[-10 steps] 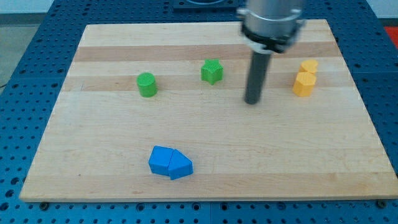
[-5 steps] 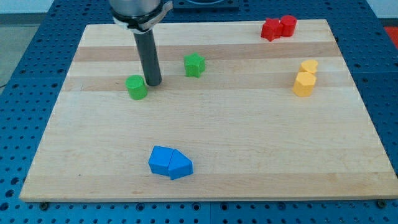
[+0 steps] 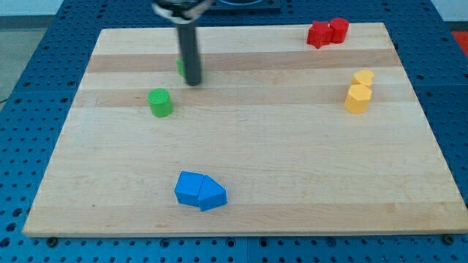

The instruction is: Push the green star to the left center of the board

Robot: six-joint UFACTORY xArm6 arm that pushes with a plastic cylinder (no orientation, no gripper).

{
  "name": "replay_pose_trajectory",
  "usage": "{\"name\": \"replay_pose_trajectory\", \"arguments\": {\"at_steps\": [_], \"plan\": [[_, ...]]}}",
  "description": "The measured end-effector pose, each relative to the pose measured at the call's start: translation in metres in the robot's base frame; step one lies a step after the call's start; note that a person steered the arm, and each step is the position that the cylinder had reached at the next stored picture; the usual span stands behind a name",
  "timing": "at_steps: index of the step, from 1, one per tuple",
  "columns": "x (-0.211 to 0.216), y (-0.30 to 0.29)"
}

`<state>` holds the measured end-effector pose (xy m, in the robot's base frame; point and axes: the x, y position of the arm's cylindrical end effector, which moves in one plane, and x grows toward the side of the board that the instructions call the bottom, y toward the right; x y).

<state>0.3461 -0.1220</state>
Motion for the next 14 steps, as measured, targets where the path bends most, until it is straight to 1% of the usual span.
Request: {"name": "replay_pose_trajectory", "arguments": {"at_steps": [1, 2, 3, 4, 5, 6, 7, 8, 9, 11, 12, 13, 14], "plan": [[0.002, 0.01], [-0.006, 0.043], [-0.017, 0.027], [-0.017, 0.028], [-0.031, 0.061], [-0.063, 0.06], [-0.068, 0.005], [-0.046, -0.06], [-0.04, -0.08], [-0.048, 0.005], [-0.023, -0.018], [0.006, -0.095], [0.009, -0.137]]}}
